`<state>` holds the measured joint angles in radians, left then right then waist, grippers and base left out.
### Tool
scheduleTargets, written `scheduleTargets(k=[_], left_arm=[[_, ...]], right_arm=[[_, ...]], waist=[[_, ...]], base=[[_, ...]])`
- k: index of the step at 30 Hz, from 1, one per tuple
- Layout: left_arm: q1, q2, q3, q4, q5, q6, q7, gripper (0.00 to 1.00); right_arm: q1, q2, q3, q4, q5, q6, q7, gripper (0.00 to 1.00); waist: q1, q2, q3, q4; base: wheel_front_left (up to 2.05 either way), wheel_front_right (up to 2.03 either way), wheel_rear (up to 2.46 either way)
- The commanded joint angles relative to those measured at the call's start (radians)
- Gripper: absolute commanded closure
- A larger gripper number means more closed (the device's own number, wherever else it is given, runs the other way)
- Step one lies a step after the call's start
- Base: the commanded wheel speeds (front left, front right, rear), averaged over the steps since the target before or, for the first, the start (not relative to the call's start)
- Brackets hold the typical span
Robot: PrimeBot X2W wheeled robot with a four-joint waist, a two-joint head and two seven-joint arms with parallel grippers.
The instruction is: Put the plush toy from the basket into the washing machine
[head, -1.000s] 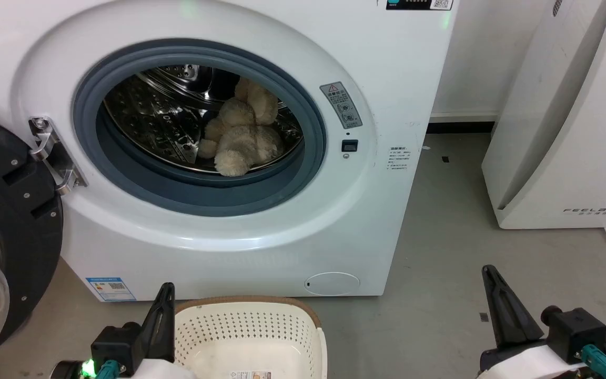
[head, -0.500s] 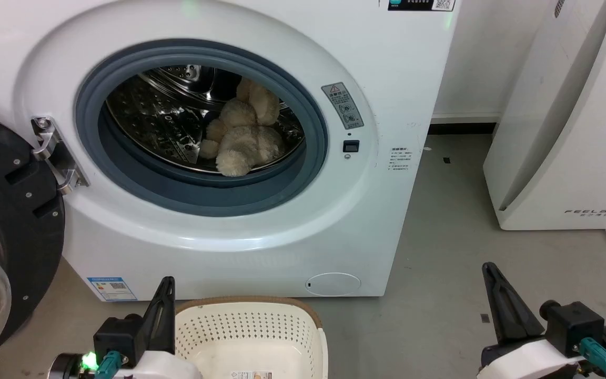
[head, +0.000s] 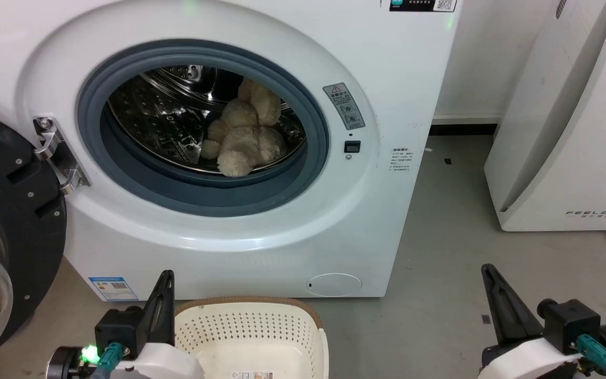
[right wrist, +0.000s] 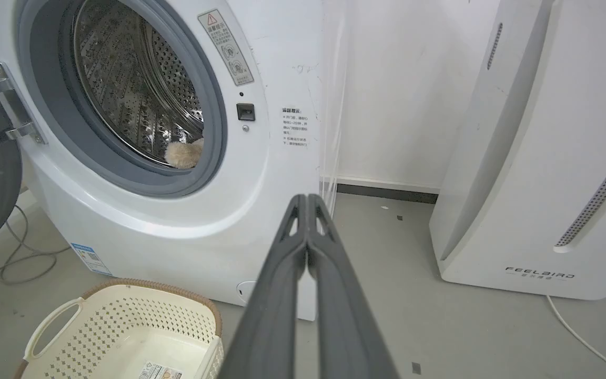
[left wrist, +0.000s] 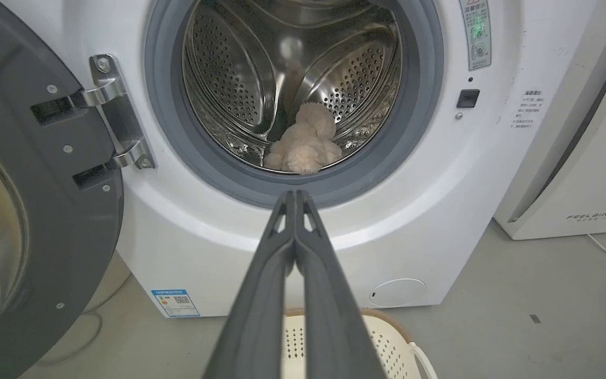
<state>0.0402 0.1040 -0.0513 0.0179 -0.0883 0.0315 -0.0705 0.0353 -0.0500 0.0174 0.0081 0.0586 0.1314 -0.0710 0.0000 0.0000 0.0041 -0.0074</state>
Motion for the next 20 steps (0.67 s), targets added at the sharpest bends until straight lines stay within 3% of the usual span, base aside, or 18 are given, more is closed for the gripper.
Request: scheduleTargets(k=[1, 20], left_arm=[[-0.012, -0.007, 0.006, -0.005, 0.011, -0.005, 0.004, 1.00], [-0.030, -0.037, 0.035, -0.013, 0.061, -0.022, 0.047, 1.00]], right_arm=[[-0.019, 0.000, -0.003, -0.005, -0.012, -0.001, 0.004, 1.00], [-0.030, 0.000, -0.012, -0.007, -0.042, -0.001, 0.047, 1.00]], waist=[[0.0000, 0.0000, 0.000, 0.000], [0.0000, 0.0000, -0.003, 0.005]], base=[[0.00, 0.00, 0.00], [0.00, 0.00, 0.00]])
